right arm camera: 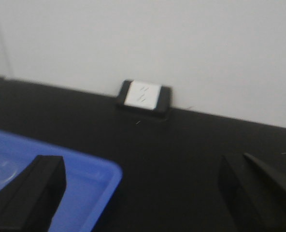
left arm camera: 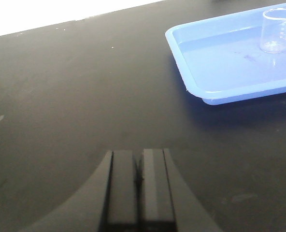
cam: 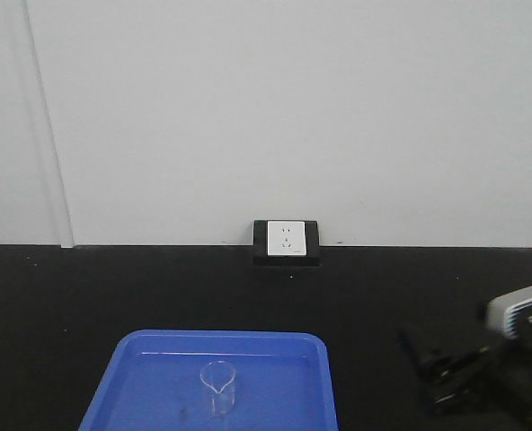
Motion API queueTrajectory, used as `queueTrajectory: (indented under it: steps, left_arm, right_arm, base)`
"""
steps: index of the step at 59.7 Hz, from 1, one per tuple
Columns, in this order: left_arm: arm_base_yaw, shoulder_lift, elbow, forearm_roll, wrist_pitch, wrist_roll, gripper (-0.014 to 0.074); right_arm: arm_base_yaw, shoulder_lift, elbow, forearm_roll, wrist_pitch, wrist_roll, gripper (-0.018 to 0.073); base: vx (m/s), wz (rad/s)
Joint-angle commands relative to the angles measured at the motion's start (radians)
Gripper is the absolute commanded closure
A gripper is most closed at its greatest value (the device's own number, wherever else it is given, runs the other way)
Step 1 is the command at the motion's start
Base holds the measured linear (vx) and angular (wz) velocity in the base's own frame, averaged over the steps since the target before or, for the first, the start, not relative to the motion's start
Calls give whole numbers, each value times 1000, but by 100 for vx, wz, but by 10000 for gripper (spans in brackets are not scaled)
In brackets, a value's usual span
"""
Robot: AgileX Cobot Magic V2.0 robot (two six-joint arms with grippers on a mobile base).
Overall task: Move beaker to silver tray on left bench
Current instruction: 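Close the right gripper around the beaker and lift it from the tray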
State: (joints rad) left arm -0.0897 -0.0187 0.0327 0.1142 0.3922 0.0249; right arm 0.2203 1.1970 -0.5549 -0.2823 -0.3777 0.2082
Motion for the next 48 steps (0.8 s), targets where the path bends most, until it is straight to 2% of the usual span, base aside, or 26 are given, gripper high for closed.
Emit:
queueTrajectory:
  steps: [1, 12, 20, 34, 48]
  left_arm:
    - [-7, -7, 20, -1, -82, -2, 595]
    - [-7, -7, 20, -1, -82, -2, 595]
    - [-7, -7, 20, -1, -82, -2, 595]
    - [-7, -7, 20, -1, -82, -2, 595]
    - [-7, -7, 20, -1, -82, -2, 595]
  right_arm:
    - [81, 90, -33, -33, -138, 2, -125]
    - [195, 384, -84, -25, -298, 2, -113]
    - [244, 564, -181, -24, -372, 2, -106]
    - [299, 811, -407, -19, -366, 39, -92]
    - [300, 949, -592, -20, -343, 69, -71]
  base:
    - [0, 0]
    - [0, 0]
    - [0, 0]
    - [0, 0]
    - [0, 0]
